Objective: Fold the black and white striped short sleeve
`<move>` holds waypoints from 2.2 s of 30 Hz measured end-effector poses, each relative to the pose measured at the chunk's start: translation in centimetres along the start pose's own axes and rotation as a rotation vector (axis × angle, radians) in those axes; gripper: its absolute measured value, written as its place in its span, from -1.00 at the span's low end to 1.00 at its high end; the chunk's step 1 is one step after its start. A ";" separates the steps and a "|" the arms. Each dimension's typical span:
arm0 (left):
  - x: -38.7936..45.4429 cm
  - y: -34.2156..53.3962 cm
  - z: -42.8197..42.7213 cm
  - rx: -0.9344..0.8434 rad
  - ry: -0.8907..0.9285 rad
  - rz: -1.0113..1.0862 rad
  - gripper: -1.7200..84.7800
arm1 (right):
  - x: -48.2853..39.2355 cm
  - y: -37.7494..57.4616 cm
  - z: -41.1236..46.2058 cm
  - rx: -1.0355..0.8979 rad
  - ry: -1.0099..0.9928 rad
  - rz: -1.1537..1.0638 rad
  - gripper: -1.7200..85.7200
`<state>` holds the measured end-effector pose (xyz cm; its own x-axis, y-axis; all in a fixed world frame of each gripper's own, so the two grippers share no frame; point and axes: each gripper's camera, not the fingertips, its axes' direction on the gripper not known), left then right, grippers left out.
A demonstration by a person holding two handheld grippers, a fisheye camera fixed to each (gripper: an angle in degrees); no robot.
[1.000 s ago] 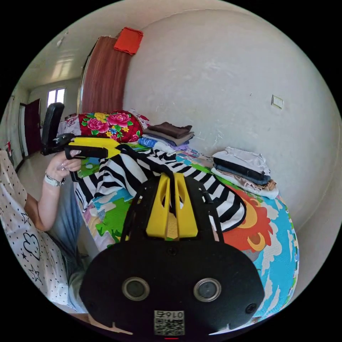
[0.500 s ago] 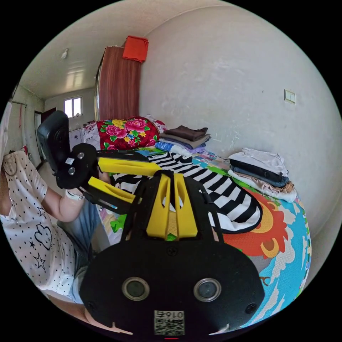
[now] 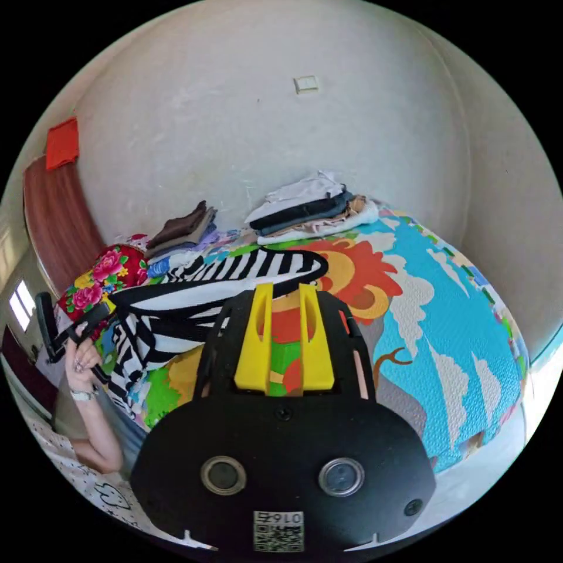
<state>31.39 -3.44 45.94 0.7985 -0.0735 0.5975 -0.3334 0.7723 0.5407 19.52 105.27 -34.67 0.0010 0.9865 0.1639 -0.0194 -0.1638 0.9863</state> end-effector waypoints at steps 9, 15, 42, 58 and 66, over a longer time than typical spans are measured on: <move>-0.9 1.2 0.3 -0.027 0.003 0.029 -0.98 | 8.8 1.1 7.9 -0.085 -0.407 0.304 -0.64; -0.1 2.3 0.3 -0.051 0.047 0.075 -0.98 | 11.9 0.1 13.7 -0.179 -0.335 0.410 -0.59; 2.2 5.2 8.4 -0.122 0.267 -0.098 -0.98 | 10.4 -11.6 18.0 -0.437 0.063 0.085 -0.65; 1.4 5.6 5.6 -0.030 -0.045 0.017 -0.88 | 12.0 0.1 11.0 -0.334 -0.253 0.022 -0.74; 13.2 6.8 13.4 -0.350 -0.051 0.487 -0.83 | 11.0 1.0 6.6 -0.281 -0.282 -0.040 -0.77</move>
<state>32.96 -7.63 65.47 0.5671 0.3172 0.7601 -0.4631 0.8860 -0.0243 26.09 115.93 -31.81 0.2807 0.9459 0.1624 -0.2866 -0.0789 0.9548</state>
